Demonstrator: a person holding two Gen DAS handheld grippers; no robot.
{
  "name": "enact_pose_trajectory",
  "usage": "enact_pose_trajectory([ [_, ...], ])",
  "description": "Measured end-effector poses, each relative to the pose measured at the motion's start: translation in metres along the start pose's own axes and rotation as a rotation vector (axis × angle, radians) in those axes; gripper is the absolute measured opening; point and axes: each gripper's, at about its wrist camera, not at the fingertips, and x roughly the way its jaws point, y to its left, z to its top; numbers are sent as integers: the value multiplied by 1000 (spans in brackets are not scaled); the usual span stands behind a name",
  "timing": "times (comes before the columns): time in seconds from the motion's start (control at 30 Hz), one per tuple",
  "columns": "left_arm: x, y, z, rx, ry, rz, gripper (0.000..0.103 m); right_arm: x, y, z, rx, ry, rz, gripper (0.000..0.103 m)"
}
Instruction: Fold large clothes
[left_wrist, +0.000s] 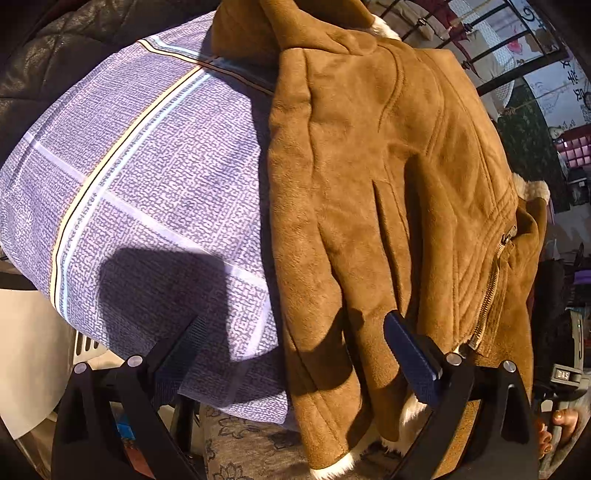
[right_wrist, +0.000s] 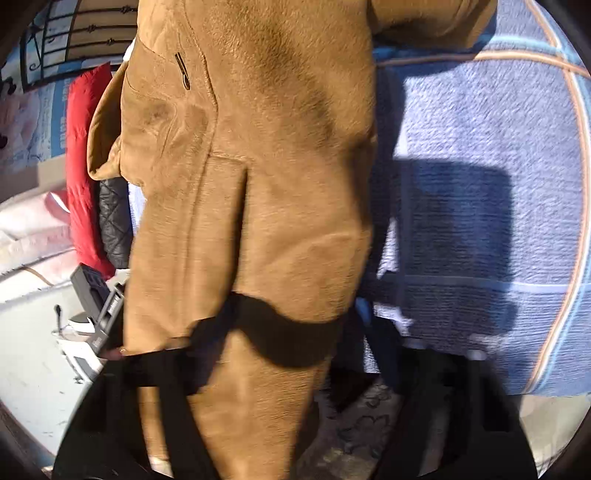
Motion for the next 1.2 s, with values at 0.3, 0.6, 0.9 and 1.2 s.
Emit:
enact_pose_trajectory([
  [0.3,-24,-2,-2,74,-21,26,95,-104,46,-33,-219,-212,21,16],
  [0.6,-1,-29,-40,179,96,-41,95,-96,4,-27,-178,-179,-134,16],
  [0.9,5,-93,-70,474,166,-69,76,-90,1,-17,-140,-172,-138,17],
  [1.2,68,-94,-53,357,286,-38,57,-89,6,-21,-158,-159,-133,17],
])
